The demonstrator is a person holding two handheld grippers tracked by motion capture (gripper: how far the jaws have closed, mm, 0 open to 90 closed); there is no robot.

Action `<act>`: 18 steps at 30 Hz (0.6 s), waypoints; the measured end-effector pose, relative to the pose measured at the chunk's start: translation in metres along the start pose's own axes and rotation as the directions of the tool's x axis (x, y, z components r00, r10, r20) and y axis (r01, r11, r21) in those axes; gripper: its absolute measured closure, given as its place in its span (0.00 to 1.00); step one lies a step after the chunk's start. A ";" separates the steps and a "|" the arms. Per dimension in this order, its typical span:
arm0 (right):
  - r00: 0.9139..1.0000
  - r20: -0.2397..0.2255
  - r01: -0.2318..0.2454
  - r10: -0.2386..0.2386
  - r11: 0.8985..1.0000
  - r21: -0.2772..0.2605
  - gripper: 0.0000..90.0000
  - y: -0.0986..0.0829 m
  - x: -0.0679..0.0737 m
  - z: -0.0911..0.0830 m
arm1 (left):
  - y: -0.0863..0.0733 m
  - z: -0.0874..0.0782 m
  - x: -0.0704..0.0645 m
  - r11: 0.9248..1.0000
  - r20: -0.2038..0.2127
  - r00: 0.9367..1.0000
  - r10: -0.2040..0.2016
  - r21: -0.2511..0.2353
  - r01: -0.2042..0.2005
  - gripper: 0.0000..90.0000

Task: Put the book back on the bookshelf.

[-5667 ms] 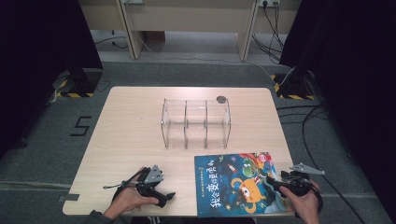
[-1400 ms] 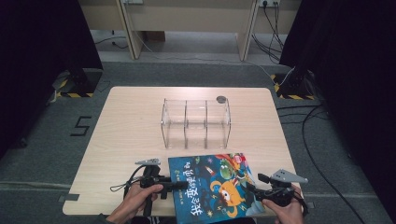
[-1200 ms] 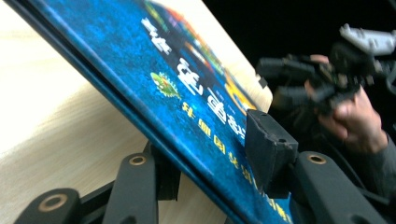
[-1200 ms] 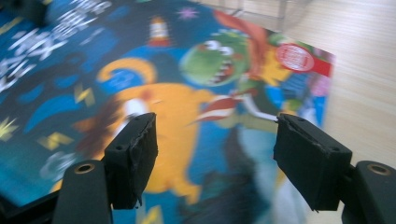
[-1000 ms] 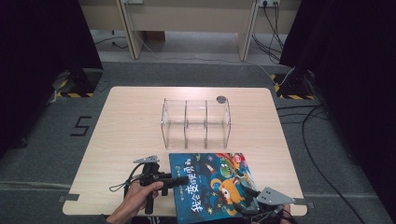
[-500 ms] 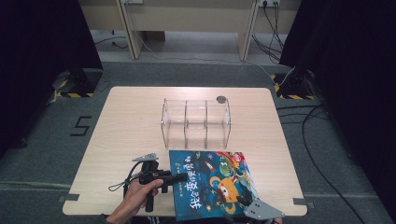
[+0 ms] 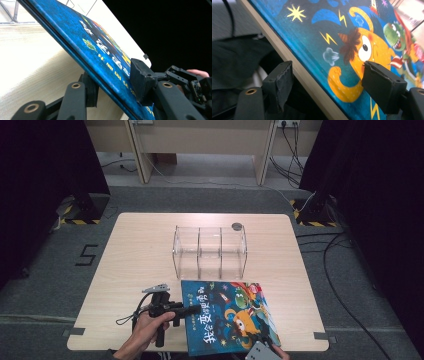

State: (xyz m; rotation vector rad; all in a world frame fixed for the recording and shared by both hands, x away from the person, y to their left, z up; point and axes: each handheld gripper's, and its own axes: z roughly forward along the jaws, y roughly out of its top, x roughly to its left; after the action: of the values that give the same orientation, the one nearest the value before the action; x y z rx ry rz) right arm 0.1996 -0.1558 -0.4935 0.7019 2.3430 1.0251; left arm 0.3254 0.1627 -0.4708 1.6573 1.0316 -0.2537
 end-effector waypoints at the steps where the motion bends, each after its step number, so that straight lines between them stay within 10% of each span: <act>1: 0.999 0.019 0.029 -0.029 1.000 0.006 0.29 0.001 0.003 0.002 | 0.000 0.000 -0.001 1.000 -0.002 1.000 0.001 -0.001 -0.001 0.66; 12: 0.983 0.116 0.142 -0.141 0.990 0.002 0.39 0.010 0.014 0.010 | -0.003 0.001 -0.010 1.000 -0.010 1.000 0.006 0.000 -0.006 0.66; 18: 0.946 0.190 0.265 -0.264 0.964 0.019 0.55 0.012 0.026 0.008 | -0.002 0.000 -0.011 1.000 -0.004 1.000 0.007 0.001 -0.007 0.65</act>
State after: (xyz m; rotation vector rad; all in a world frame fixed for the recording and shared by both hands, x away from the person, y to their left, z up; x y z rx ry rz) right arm 0.1876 -0.1285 -0.4947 0.4447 2.1922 0.8091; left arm 0.3175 0.1571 -0.4658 1.6623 1.0289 -0.2465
